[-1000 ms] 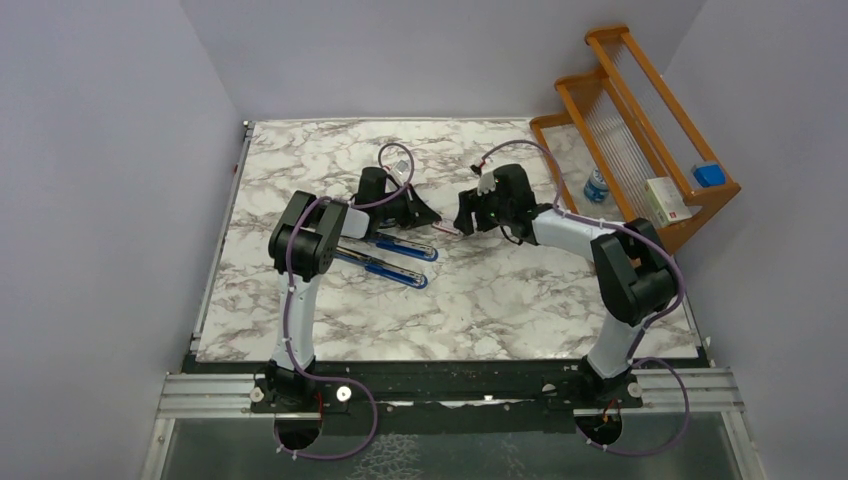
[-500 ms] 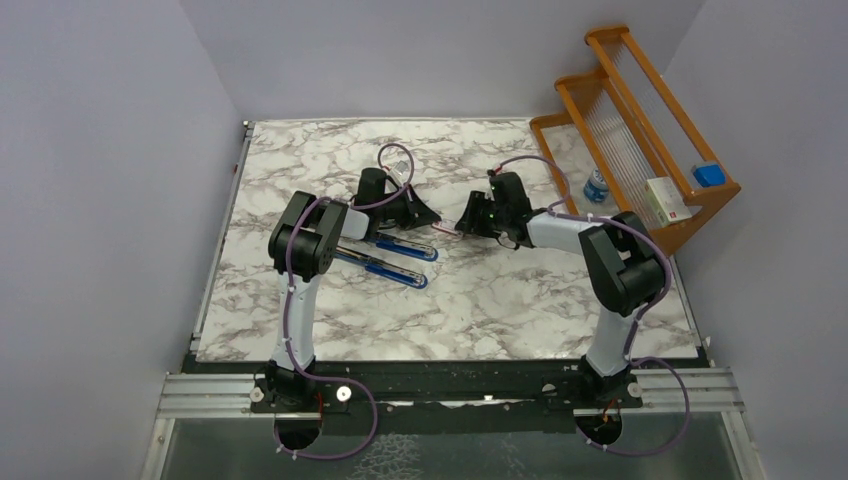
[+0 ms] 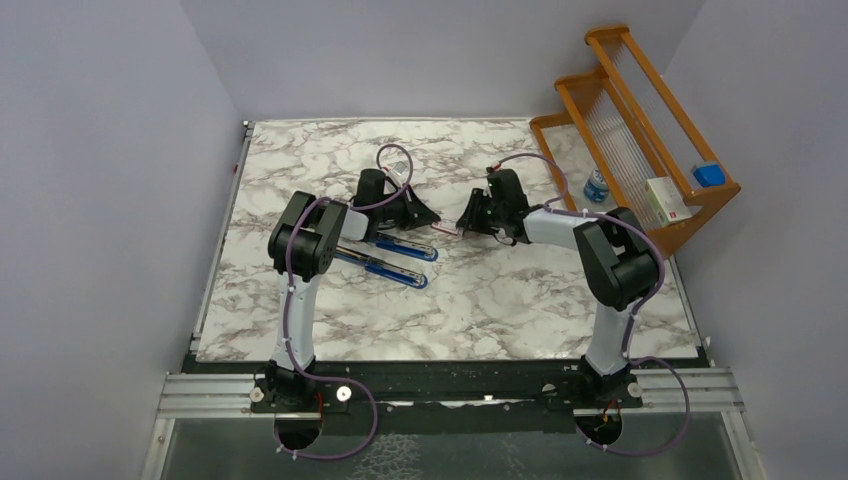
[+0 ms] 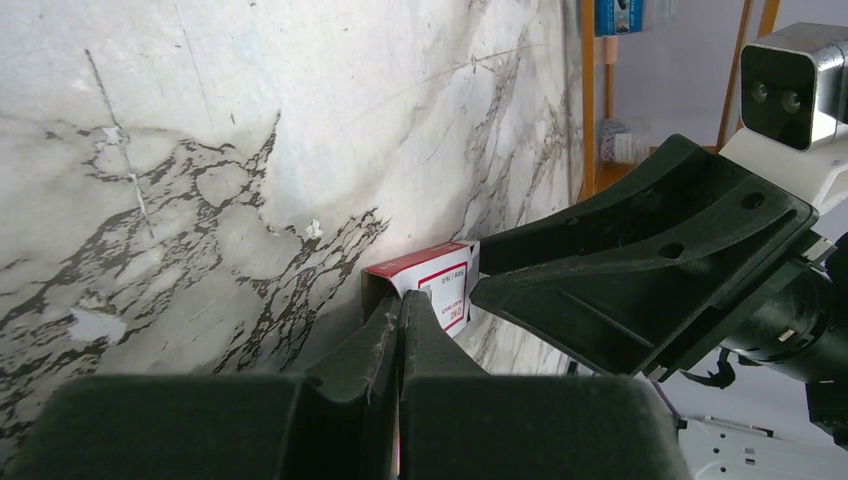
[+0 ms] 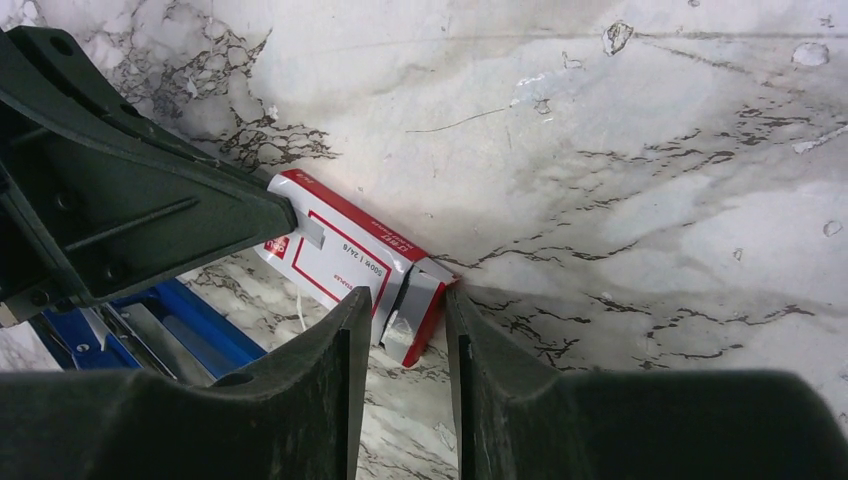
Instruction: Load the staples into the stapler
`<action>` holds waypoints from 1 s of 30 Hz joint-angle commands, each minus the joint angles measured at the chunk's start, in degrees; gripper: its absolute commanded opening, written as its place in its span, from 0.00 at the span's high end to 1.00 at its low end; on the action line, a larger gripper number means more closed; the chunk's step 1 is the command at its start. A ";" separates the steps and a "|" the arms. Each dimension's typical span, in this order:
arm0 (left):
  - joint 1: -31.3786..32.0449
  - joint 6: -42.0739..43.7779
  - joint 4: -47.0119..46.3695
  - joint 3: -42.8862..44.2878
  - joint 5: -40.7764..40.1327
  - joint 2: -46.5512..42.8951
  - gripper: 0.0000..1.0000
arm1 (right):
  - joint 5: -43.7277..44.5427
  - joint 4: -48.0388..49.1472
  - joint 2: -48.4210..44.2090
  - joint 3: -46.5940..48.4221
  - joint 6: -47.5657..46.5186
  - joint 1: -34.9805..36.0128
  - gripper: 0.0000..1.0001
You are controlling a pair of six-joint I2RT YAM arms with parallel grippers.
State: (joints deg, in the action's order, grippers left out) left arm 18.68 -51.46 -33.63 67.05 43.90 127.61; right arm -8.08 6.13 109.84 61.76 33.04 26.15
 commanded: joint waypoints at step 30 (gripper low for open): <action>-0.67 0.09 -1.00 -1.01 -0.38 -1.31 1.00 | 8.24 -4.39 -2.84 -6.32 -3.07 -0.15 0.74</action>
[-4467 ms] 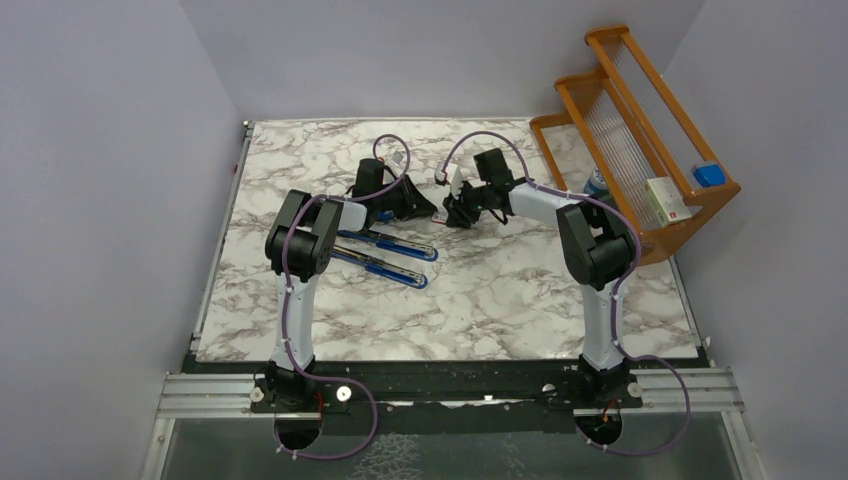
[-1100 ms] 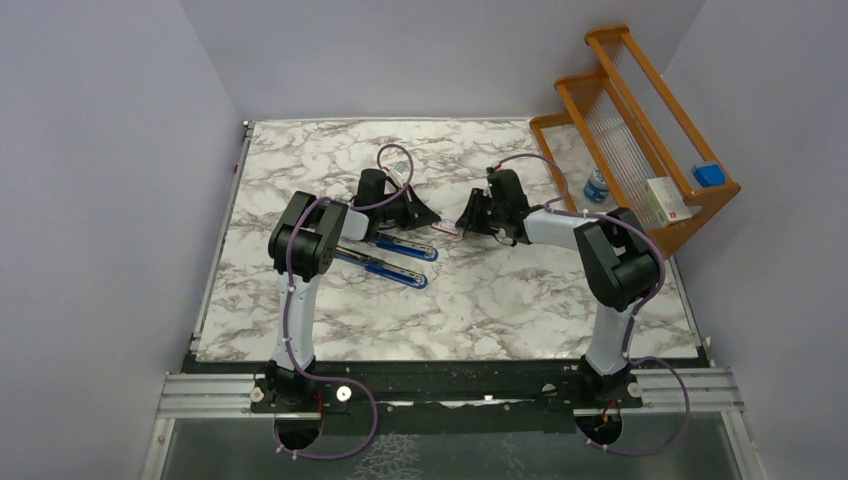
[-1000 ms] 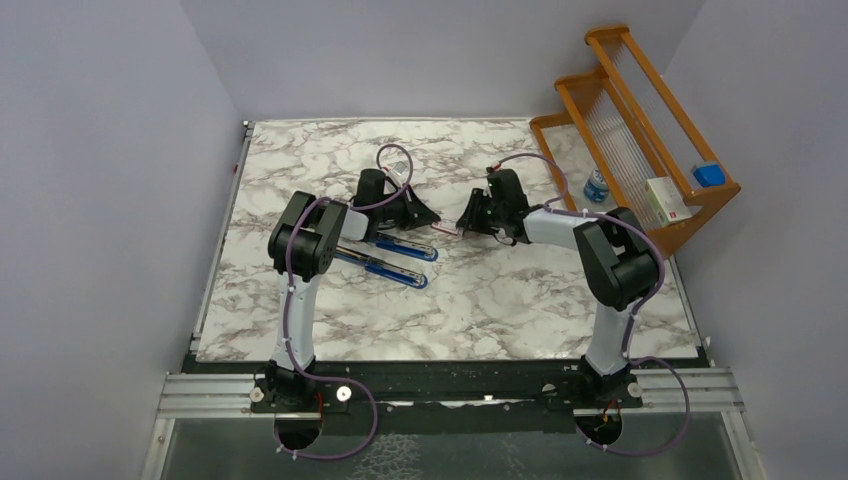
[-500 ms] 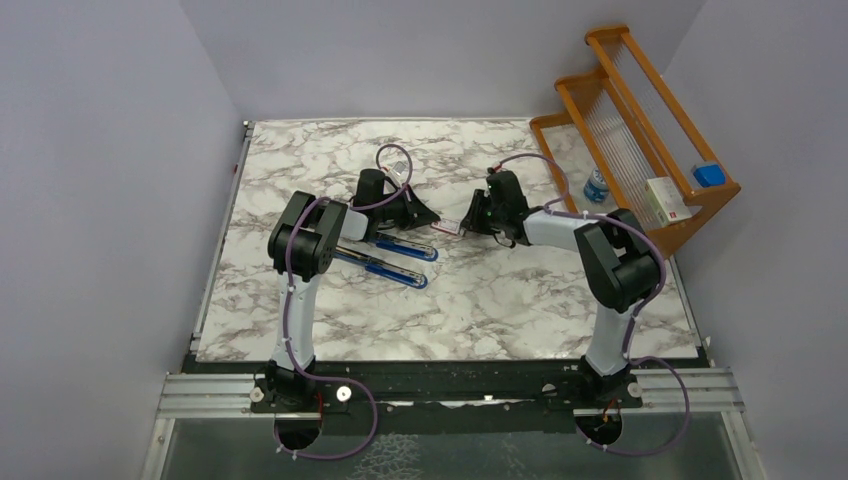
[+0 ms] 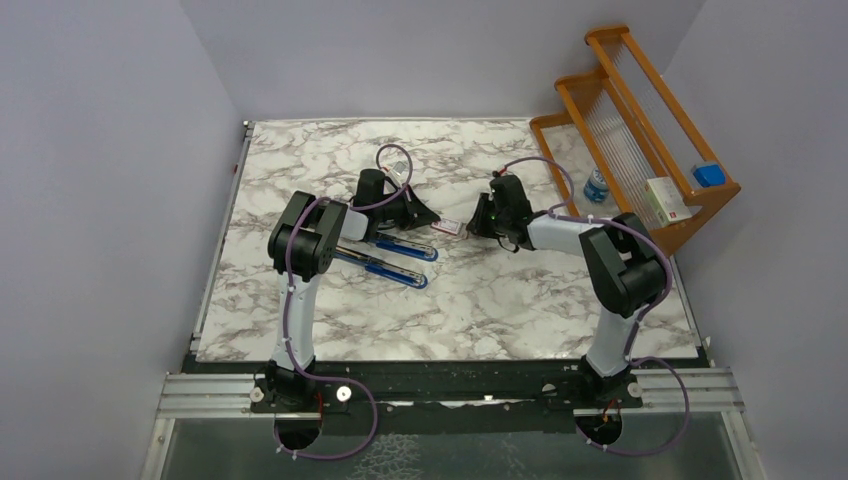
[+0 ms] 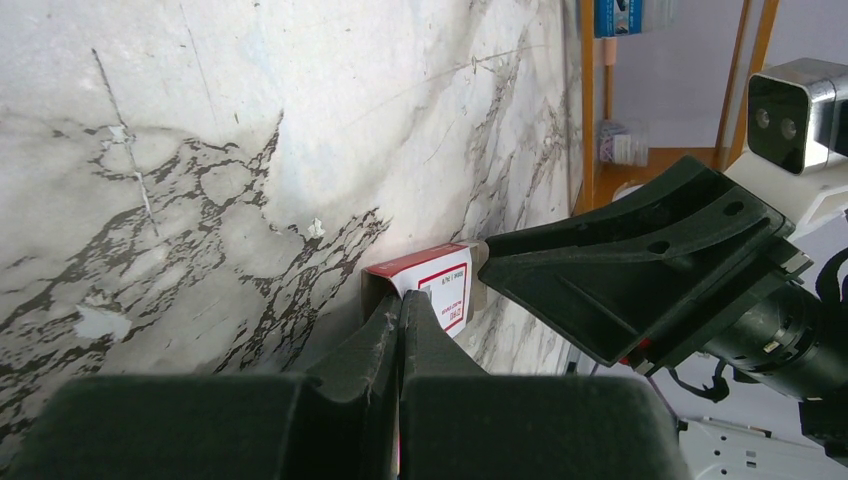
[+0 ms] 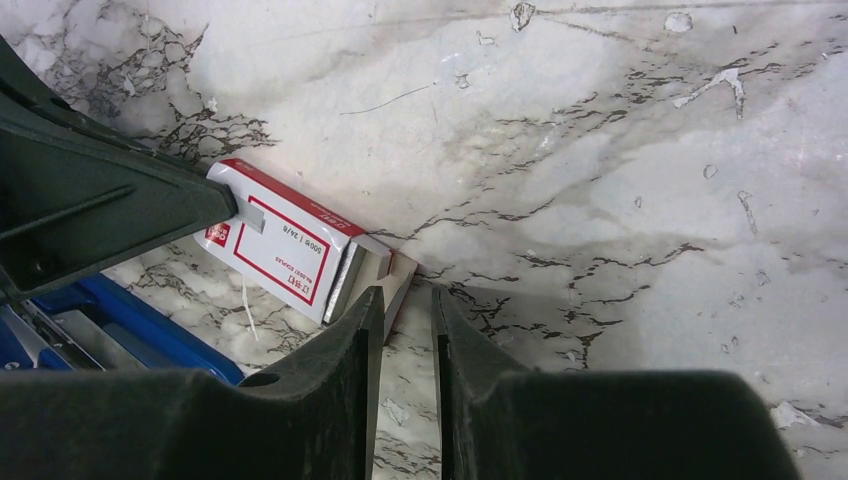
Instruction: Load the staples into the stapler
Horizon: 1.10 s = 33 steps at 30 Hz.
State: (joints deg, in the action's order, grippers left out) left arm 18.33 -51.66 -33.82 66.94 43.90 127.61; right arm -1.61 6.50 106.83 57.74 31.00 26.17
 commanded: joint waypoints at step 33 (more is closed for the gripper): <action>-3.31 -0.02 -1.07 0.10 0.53 -1.86 1.00 | -6.25 -4.06 -3.35 -7.52 -2.26 -7.50 0.99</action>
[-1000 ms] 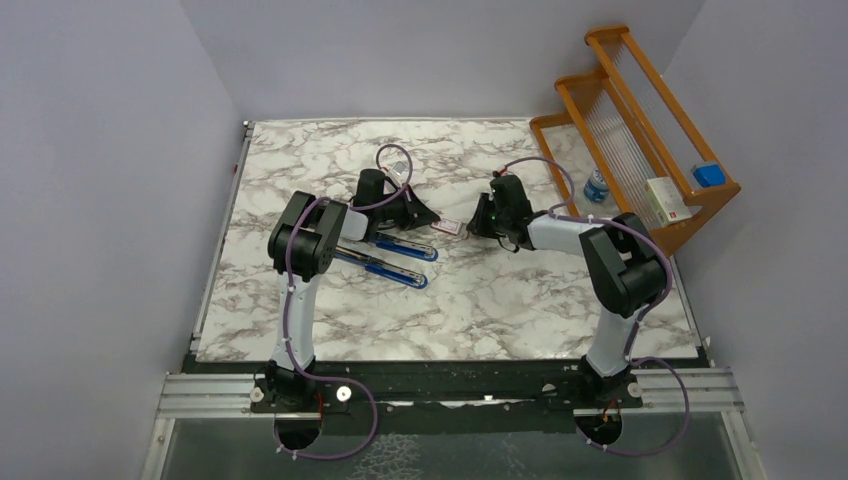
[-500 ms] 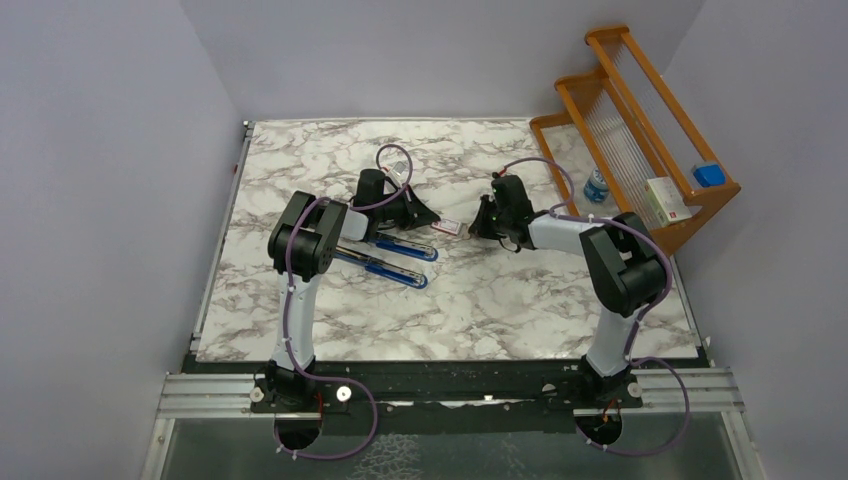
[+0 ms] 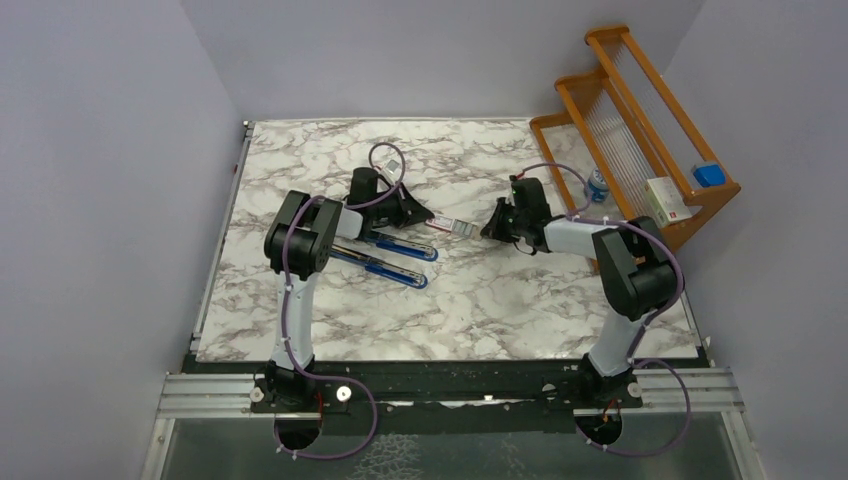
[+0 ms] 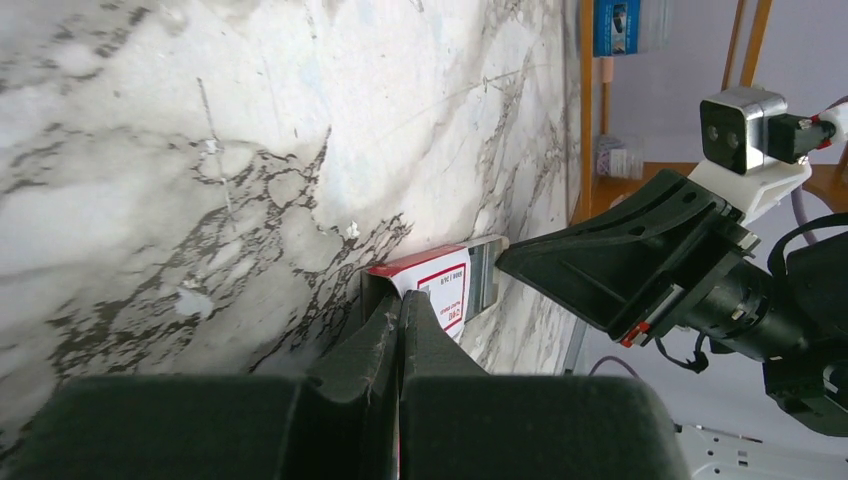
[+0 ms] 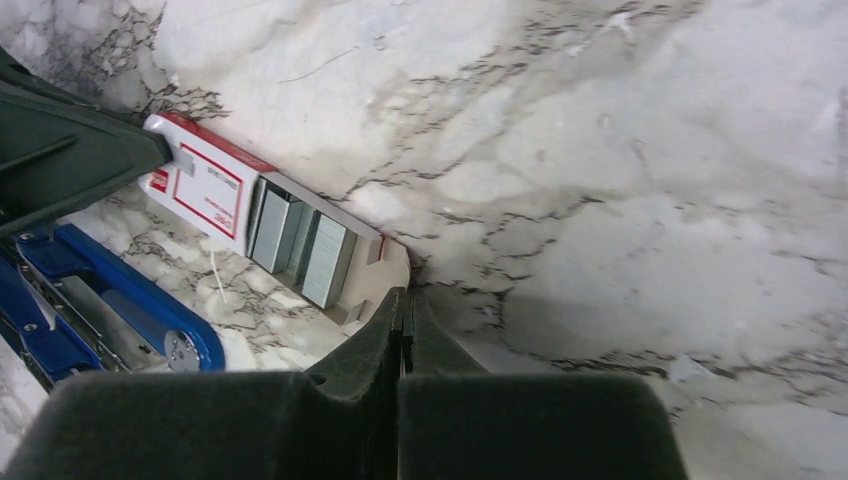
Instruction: Load the staples into the stapler
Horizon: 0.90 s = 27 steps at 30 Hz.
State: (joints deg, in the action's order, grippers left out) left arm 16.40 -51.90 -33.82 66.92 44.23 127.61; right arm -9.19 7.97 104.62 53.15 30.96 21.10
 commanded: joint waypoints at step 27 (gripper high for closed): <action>-2.13 2.97 -0.60 1.66 0.04 -6.07 0.58 | 2.48 -8.26 -9.75 -0.94 -9.29 -3.79 0.73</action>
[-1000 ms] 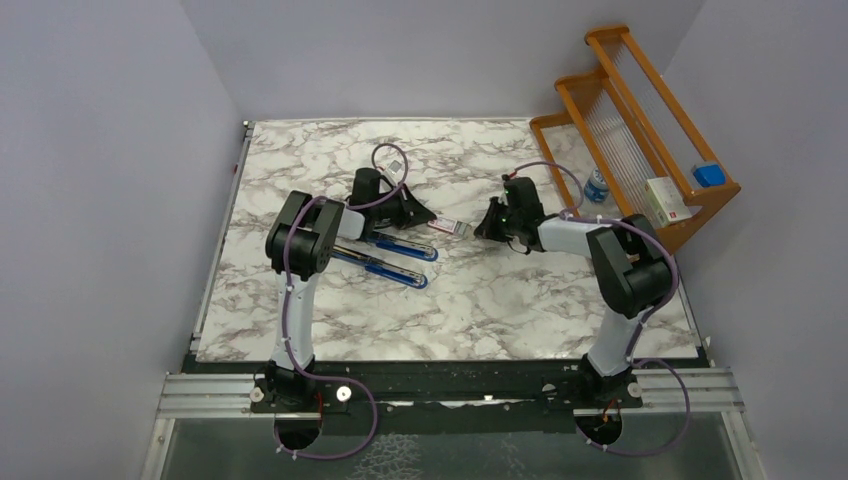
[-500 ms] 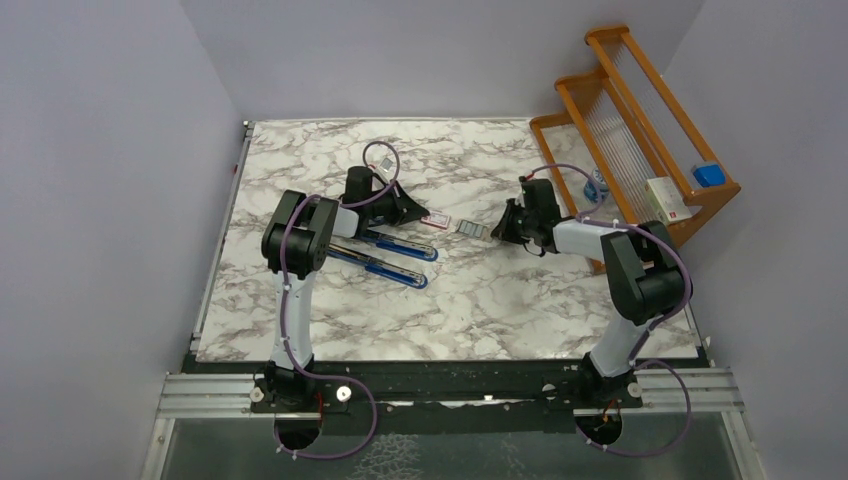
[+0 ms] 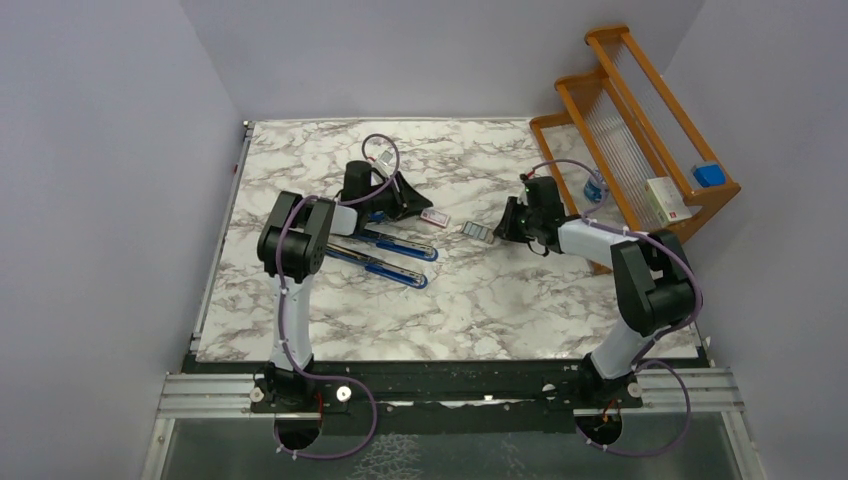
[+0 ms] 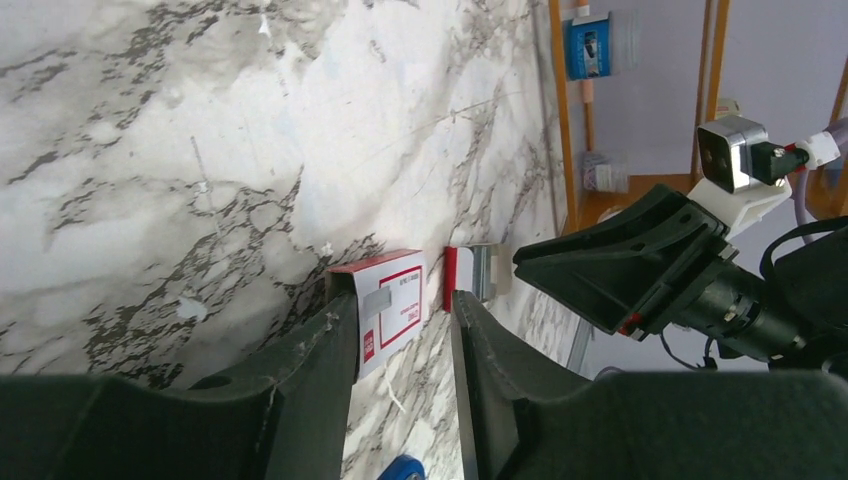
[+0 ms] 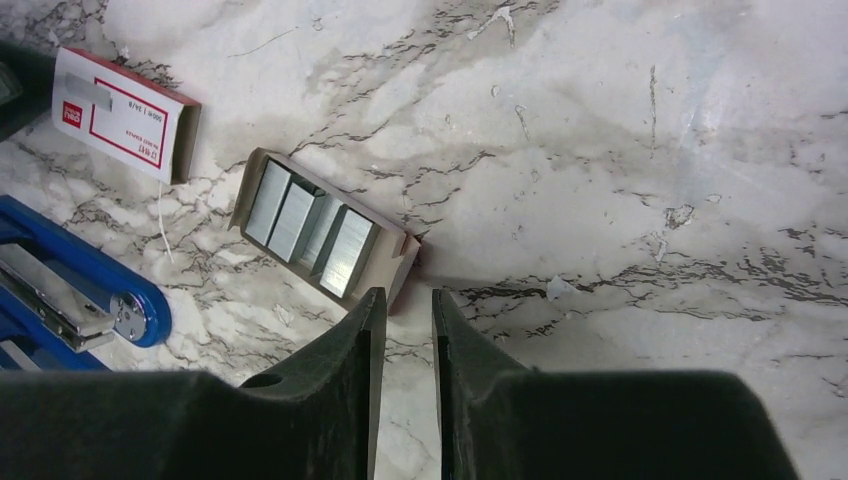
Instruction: Load the staples into the stapler
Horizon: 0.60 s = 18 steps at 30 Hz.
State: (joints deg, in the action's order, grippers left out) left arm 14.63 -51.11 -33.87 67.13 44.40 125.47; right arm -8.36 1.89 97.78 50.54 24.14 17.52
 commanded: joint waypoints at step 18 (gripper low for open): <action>-0.31 20.46 25.47 7.04 -10.51 -10.16 0.39 | -2.71 -7.43 -1.09 4.50 0.58 -0.12 0.54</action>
State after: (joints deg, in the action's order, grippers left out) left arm 14.63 -36.36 -15.44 72.34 37.74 118.02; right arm -9.13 -3.90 95.98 54.41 22.72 17.52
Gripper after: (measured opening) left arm 0.597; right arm 0.458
